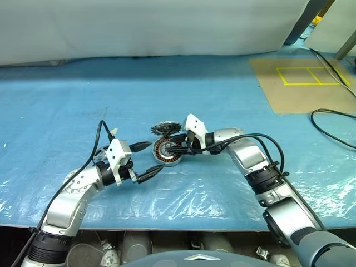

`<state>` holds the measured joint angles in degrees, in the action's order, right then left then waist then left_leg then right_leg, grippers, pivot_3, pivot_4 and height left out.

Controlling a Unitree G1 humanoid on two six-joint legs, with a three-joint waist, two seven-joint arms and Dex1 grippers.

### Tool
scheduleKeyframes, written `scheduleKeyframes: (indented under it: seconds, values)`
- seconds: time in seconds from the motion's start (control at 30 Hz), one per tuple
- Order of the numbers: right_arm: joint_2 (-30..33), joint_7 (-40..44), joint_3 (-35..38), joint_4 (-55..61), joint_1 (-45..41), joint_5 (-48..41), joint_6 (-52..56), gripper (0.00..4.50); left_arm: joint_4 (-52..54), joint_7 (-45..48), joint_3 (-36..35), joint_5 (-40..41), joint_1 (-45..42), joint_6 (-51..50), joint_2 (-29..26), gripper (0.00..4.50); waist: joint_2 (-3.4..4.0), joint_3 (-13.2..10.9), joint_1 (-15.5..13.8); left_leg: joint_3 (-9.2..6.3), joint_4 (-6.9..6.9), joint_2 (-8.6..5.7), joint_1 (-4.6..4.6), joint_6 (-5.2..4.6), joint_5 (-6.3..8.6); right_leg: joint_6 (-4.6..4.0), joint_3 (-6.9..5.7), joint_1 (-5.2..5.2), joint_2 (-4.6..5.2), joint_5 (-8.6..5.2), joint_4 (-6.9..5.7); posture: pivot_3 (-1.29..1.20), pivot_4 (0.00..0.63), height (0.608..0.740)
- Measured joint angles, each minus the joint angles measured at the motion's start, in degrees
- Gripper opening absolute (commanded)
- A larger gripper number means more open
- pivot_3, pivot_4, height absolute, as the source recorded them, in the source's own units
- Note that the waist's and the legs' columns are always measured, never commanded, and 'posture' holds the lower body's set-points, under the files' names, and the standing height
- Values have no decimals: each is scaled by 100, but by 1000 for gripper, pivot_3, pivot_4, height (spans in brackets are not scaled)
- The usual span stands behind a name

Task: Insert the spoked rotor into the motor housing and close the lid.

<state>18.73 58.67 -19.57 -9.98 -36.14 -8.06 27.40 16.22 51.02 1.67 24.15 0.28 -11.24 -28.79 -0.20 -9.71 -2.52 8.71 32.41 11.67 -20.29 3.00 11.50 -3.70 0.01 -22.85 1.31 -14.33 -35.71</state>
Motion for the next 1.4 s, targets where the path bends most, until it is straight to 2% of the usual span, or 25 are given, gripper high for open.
scheduleKeyframes:
  seconds: [0.87, 0.97, 1.07, 1.4]
  values:
    - [-88, -250, -228, -307, -40, 575, -557, 2115, -16, -5, 10, -38, -29, 3, 5, 4500, 0, 0, -1, 0, 0, 0, 0, 0, 0, 7, 0, 0, 0, 4, 0, 0, 150, 740]
    - [-90, -250, -249, -321, -40, 609, -606, 1486, -33, -5, 10, -40, -31, 3, 6, 4500, 0, 0, -1, 0, 0, 0, 0, 0, 0, 7, 0, 0, 0, 4, 0, 0, 150, 740]
    - [-93, -245, -250, -330, -40, 617, -642, 596, -42, -6, 10, -42, -35, 3, 9, 4500, 0, 0, -1, 0, 0, 0, 0, 0, 0, 7, 0, 0, 0, 4, 0, 0, 150, 740]
    - [-75, -150, -242, -329, -40, 589, -633, 581, -96, -7, 10, -51, -42, 4, 29, 4500, 0, 0, -1, 0, 0, 0, -1, 0, 0, 6, 0, 0, 0, 4, 0, 0, 150, 740]
